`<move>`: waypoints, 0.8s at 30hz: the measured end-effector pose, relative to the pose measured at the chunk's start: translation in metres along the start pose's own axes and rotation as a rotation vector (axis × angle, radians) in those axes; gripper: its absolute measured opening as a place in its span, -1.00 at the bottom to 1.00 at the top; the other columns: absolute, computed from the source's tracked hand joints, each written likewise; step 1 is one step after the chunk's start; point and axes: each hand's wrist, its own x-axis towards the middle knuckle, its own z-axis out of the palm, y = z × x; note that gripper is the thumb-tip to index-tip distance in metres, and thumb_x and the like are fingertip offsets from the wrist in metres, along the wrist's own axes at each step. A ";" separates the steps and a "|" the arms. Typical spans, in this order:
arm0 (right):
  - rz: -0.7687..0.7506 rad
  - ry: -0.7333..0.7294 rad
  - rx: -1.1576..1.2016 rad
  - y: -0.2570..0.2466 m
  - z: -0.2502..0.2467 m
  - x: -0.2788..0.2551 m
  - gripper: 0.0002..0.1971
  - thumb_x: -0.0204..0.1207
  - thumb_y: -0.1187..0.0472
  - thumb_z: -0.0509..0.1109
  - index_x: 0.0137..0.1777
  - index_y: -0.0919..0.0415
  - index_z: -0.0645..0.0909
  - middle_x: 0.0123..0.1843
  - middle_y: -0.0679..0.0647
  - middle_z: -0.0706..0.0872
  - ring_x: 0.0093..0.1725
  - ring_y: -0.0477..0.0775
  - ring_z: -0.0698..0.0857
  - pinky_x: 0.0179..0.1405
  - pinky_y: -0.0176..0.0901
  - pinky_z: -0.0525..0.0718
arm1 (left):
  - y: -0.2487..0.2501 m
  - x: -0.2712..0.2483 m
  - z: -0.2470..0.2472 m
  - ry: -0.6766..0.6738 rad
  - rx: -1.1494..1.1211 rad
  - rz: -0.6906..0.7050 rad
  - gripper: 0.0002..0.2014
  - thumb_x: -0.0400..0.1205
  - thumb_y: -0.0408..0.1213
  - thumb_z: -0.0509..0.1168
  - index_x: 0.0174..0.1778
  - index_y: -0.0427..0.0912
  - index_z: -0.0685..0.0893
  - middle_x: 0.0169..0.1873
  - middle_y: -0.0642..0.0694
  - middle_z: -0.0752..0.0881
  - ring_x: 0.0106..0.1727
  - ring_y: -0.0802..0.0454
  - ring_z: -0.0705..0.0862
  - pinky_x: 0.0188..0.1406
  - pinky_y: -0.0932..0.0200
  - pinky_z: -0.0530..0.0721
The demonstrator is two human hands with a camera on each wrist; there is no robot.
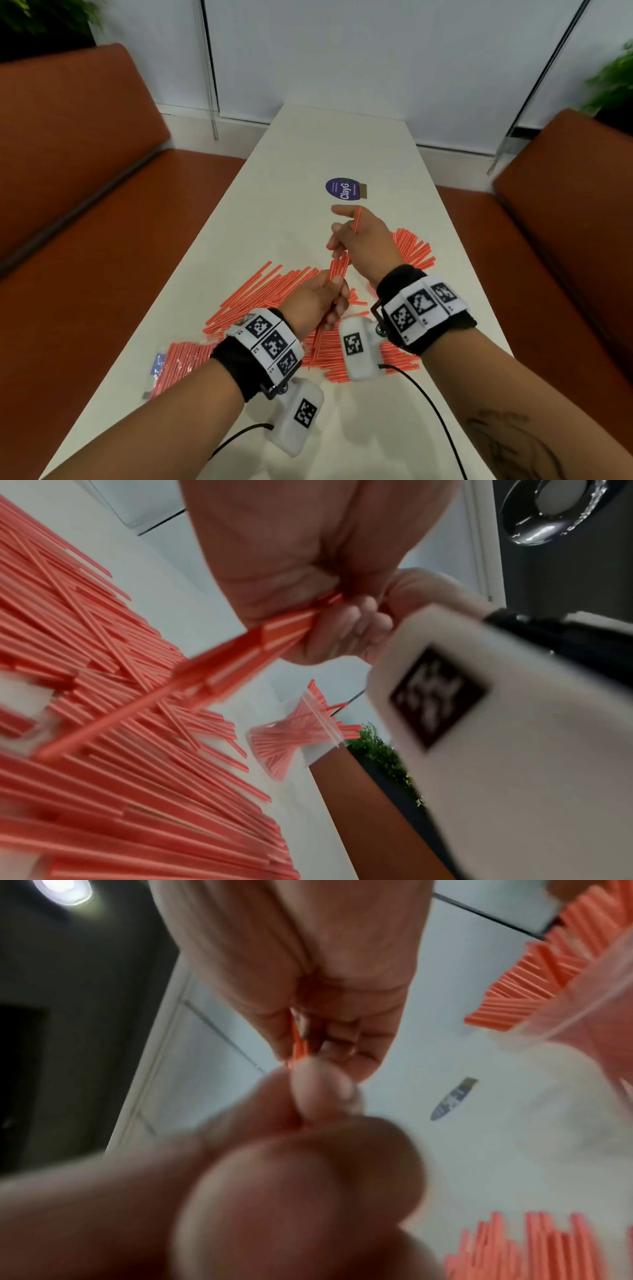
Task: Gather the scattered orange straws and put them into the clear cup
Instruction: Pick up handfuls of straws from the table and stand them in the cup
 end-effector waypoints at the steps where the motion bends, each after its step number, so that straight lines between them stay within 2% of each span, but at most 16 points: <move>1: -0.026 0.008 -0.020 0.003 0.002 -0.002 -0.74 0.67 0.26 0.14 0.29 0.23 0.52 -0.36 0.04 0.66 -0.37 -0.06 0.62 -0.32 -0.29 0.54 | 0.000 0.001 -0.002 0.023 -0.019 -0.003 -0.67 0.74 -0.17 0.00 -0.29 -0.16 0.51 -0.64 0.05 0.57 -0.64 0.14 0.46 -0.60 0.28 0.42; 3: -0.008 -0.039 -0.038 0.011 0.007 -0.009 -0.69 0.71 0.14 0.07 0.24 0.22 0.58 -0.25 0.07 0.71 -0.30 0.00 0.64 -0.30 -0.26 0.52 | 0.003 0.003 -0.006 0.063 -0.099 -0.010 -0.67 0.74 -0.16 -0.01 -0.24 -0.21 0.52 -0.63 -0.01 0.62 -0.61 0.07 0.56 -0.51 0.20 0.54; 4: 0.040 -0.095 -0.054 0.014 0.011 -0.013 -0.65 0.71 0.09 0.04 0.24 0.22 0.59 -0.18 0.10 0.71 -0.35 0.05 0.63 -0.37 -0.25 0.53 | 0.005 0.004 -0.007 0.079 -0.137 -0.010 -0.69 0.74 -0.16 -0.02 -0.18 -0.23 0.52 -0.63 -0.04 0.61 -0.62 0.06 0.57 -0.52 0.19 0.57; 6: 0.141 -0.207 -0.075 0.017 0.018 -0.022 -0.57 0.72 0.04 -0.01 0.23 0.32 0.57 -0.24 0.22 0.66 -0.54 0.07 0.53 -0.54 -0.22 0.52 | 0.007 0.005 -0.005 0.116 -0.190 -0.018 -0.72 0.74 -0.16 -0.03 -0.08 -0.23 0.51 -0.66 -0.04 0.55 -0.67 0.08 0.52 -0.62 0.23 0.55; 7: 0.163 -0.226 -0.070 0.018 0.021 -0.025 -0.56 0.72 0.03 -0.01 0.26 0.35 0.53 -0.28 0.25 0.63 -0.55 0.06 0.51 -0.54 -0.20 0.53 | 0.007 0.005 -0.004 0.136 -0.213 -0.033 -0.73 0.74 -0.15 -0.03 -0.08 -0.21 0.50 -0.68 0.00 0.51 -0.69 0.11 0.46 -0.66 0.26 0.52; 8: 0.156 -0.212 -0.056 0.018 0.022 -0.026 -0.58 0.72 0.04 0.01 0.36 0.31 0.47 -0.24 0.23 0.63 -0.47 0.04 0.56 -0.45 -0.17 0.58 | 0.006 0.005 -0.003 0.151 -0.233 -0.051 -0.72 0.74 -0.12 -0.02 -0.11 -0.20 0.49 -0.68 0.04 0.46 -0.70 0.16 0.39 -0.69 0.29 0.46; 9: 0.125 -0.174 -0.039 0.018 0.022 -0.026 -0.58 0.71 0.07 0.05 0.50 0.22 0.34 -0.05 0.18 0.66 -0.28 0.01 0.62 -0.25 -0.18 0.63 | 0.005 0.005 -0.004 0.157 -0.244 -0.067 -0.70 0.73 -0.06 -0.01 -0.15 -0.17 0.47 -0.67 0.07 0.41 -0.69 0.19 0.33 -0.71 0.33 0.41; 11: 0.025 -0.118 -0.014 0.017 0.018 -0.021 -0.49 0.70 0.16 0.08 0.63 0.09 0.11 0.41 0.07 0.49 0.14 -0.07 0.55 0.18 -0.21 0.54 | 0.005 0.005 -0.004 0.138 -0.230 -0.086 -0.61 0.69 0.08 -0.03 -0.26 -0.12 0.44 -0.65 0.09 0.36 -0.68 0.21 0.26 -0.72 0.37 0.31; 13: -0.025 -0.194 -0.073 0.016 0.015 -0.017 -0.54 0.71 0.18 0.07 0.60 0.10 0.19 0.51 0.05 0.44 0.27 -0.11 0.48 0.27 -0.25 0.43 | 0.006 0.005 -0.005 0.132 -0.207 -0.103 -0.57 0.68 0.12 -0.05 -0.36 -0.09 0.40 -0.65 0.09 0.34 -0.67 0.21 0.23 -0.72 0.39 0.25; 15: -0.032 -0.303 -0.138 0.018 0.012 -0.018 -0.58 0.71 0.16 0.06 0.55 0.14 0.31 0.48 0.07 0.50 0.29 -0.11 0.48 0.30 -0.27 0.39 | 0.009 0.006 -0.007 0.151 -0.217 -0.126 -0.61 0.71 0.01 0.00 -0.39 -0.10 0.36 -0.68 0.10 0.33 -0.71 0.22 0.21 -0.74 0.43 0.18; 17: -0.053 -0.290 -0.145 0.022 0.007 -0.021 -0.57 0.69 0.14 0.11 0.55 0.13 0.30 0.37 0.00 0.53 0.27 -0.12 0.50 0.28 -0.30 0.43 | 0.012 0.007 -0.013 0.172 -0.231 -0.142 -0.63 0.70 -0.07 0.05 -0.43 -0.09 0.32 -0.72 0.11 0.32 -0.75 0.24 0.19 -0.76 0.49 0.13; 18: -0.057 -0.253 -0.167 0.025 0.002 -0.022 -0.58 0.67 0.13 0.15 0.52 0.12 0.32 0.27 -0.04 0.54 0.19 -0.12 0.54 0.17 -0.32 0.50 | 0.012 0.007 -0.017 0.190 -0.233 -0.153 -0.61 0.70 -0.06 0.07 -0.46 -0.09 0.31 -0.73 0.12 0.32 -0.77 0.24 0.19 -0.77 0.51 0.12; 20: -0.064 -0.267 -0.389 0.034 -0.008 -0.026 -0.74 0.62 0.13 0.25 0.29 0.11 0.49 0.02 -0.12 0.57 -0.05 -0.16 0.57 -0.06 -0.32 0.54 | 0.011 0.009 -0.027 0.235 -0.255 -0.175 -0.58 0.70 -0.03 0.07 -0.48 -0.10 0.31 -0.75 0.10 0.35 -0.79 0.23 0.22 -0.79 0.52 0.15; 21: -0.065 -0.343 -0.566 0.040 -0.012 -0.029 -0.83 0.59 0.13 0.30 0.14 0.11 0.56 -0.06 -0.13 0.58 -0.10 -0.16 0.58 -0.06 -0.29 0.55 | 0.010 0.009 -0.032 0.261 -0.278 -0.178 -0.58 0.70 -0.03 0.06 -0.46 -0.12 0.31 -0.75 0.09 0.37 -0.79 0.22 0.25 -0.79 0.52 0.18; 22: -0.057 -0.446 -0.735 0.047 -0.016 -0.032 -0.86 0.56 0.13 0.34 0.07 0.13 0.59 -0.07 -0.11 0.60 -0.07 -0.11 0.60 0.01 -0.22 0.57 | 0.009 0.008 -0.036 0.283 -0.304 -0.178 -0.59 0.70 -0.03 0.06 -0.45 -0.12 0.31 -0.75 0.08 0.39 -0.79 0.21 0.27 -0.79 0.51 0.22; 24: -0.043 -0.635 -1.001 0.059 -0.018 -0.039 -0.71 0.49 0.09 0.42 0.17 0.16 0.59 0.11 0.01 0.64 0.13 0.03 0.61 0.16 -0.14 0.59 | 0.005 0.007 -0.040 0.311 -0.315 -0.184 -0.60 0.70 -0.02 0.06 -0.43 -0.13 0.33 -0.74 0.07 0.40 -0.78 0.20 0.30 -0.79 0.47 0.26</move>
